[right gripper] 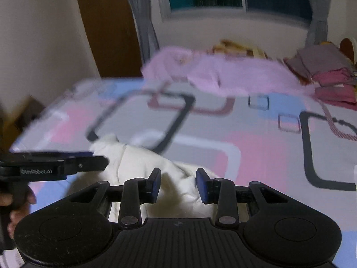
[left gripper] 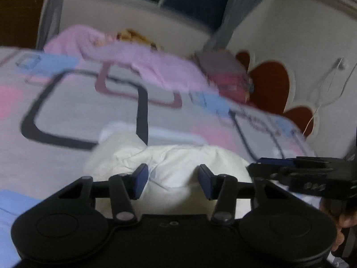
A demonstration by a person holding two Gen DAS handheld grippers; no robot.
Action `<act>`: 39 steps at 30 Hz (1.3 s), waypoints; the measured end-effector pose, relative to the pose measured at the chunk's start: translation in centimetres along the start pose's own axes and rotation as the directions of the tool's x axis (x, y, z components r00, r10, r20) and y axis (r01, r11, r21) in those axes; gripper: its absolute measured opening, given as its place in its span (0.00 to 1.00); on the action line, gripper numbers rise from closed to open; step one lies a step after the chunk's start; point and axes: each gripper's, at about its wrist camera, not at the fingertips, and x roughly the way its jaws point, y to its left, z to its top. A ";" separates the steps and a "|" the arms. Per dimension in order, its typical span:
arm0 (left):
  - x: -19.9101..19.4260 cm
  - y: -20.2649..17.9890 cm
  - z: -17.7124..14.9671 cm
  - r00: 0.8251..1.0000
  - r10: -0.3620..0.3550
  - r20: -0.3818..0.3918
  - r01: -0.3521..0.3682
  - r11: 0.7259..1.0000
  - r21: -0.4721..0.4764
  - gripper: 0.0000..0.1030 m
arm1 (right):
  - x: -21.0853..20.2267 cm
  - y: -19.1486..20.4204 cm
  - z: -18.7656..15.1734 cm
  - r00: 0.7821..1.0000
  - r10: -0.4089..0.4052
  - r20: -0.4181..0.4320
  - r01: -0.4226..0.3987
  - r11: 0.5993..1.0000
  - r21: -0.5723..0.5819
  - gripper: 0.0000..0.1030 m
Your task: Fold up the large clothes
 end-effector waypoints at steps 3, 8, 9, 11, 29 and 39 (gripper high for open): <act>1.8 0.3 -0.7 0.999 -0.012 -0.035 0.012 1.000 -0.005 0.47 | 1.9 -1.8 -2.3 0.998 -0.014 -0.058 0.016 0.999 0.029 0.35; 3.7 -0.2 -2.5 0.998 0.008 -0.055 -0.005 0.998 0.067 0.47 | 2.5 -5.2 -6.4 0.999 0.016 -0.031 -0.012 0.991 0.130 0.35; 3.9 -0.3 -2.8 0.999 0.015 -0.051 -0.011 0.997 0.073 0.48 | 2.5 -5.5 -6.8 1.000 0.020 -0.019 -0.017 0.991 0.135 0.35; 4.2 -0.5 -3.1 0.998 0.028 -0.049 -0.024 0.997 0.078 0.48 | 2.5 -5.7 -7.3 1.000 0.025 -0.006 -0.024 0.989 0.149 0.34; -7.4 -9.4 -6.9 0.986 0.146 0.081 -0.159 0.968 0.192 0.60 | -11.2 -2.5 -8.9 0.992 0.074 0.106 -0.076 0.997 0.019 0.69; -4.6 -10.0 -14.3 0.949 0.313 0.021 -0.307 0.912 0.272 0.61 | -7.0 -2.1 -15.3 0.997 0.074 -0.004 -0.073 0.997 0.035 0.69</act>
